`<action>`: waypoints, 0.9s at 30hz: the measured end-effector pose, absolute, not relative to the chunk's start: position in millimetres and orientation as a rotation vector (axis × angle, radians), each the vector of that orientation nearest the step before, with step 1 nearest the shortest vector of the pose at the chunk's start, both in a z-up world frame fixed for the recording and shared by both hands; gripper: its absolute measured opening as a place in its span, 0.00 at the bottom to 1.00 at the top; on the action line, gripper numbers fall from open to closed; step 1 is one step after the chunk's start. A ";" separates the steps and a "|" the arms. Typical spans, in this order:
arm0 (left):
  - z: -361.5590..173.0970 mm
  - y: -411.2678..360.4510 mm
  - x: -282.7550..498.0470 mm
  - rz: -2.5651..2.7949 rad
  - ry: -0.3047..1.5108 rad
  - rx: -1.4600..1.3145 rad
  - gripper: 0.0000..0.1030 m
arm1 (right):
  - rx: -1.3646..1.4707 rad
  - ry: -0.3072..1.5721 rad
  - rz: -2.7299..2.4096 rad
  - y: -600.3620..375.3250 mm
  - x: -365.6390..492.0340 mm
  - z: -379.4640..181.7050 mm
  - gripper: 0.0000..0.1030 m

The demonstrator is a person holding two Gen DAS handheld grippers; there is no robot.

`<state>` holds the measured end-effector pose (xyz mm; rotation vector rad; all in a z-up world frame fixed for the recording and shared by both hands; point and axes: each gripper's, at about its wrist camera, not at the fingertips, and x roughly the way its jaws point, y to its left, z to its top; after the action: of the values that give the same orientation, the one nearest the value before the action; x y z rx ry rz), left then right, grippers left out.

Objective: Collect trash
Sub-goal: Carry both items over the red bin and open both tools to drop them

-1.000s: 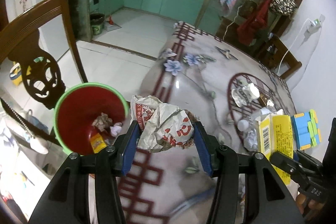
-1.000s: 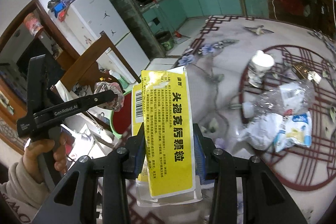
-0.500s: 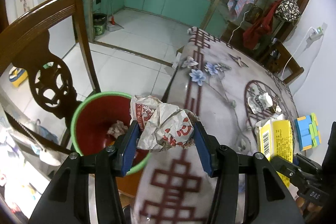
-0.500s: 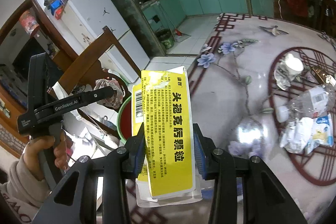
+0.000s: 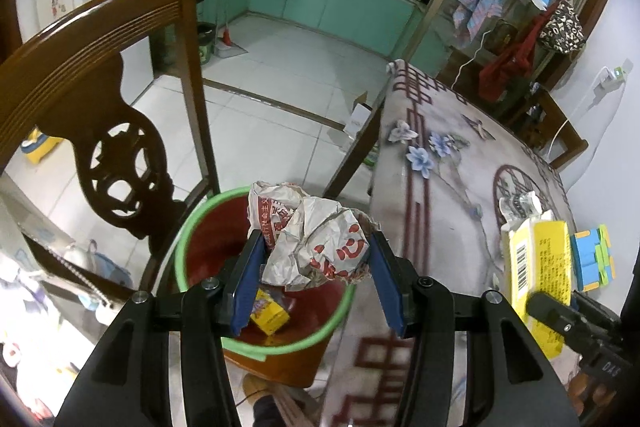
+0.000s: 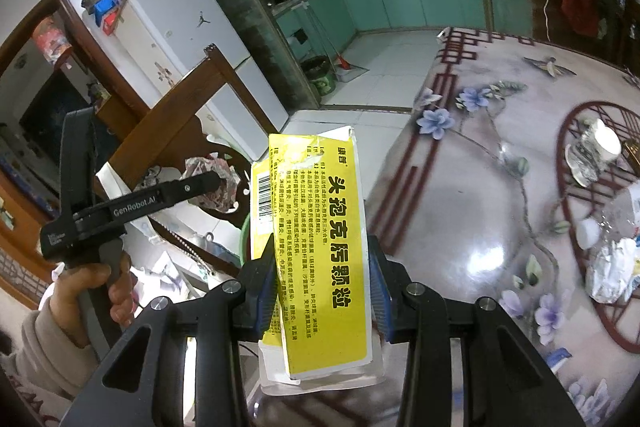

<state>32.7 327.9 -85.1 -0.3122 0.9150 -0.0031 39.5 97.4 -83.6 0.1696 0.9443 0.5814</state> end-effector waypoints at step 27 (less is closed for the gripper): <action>-104.0 369.0 52.4 -0.015 0.966 -0.307 0.49 | 0.114 0.926 0.624 187.0 77.7 -88.2 0.37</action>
<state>52.4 369.0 -104.0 -0.3072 0.9660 -0.0147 77.7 187.0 -88.2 0.1140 0.9255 0.6241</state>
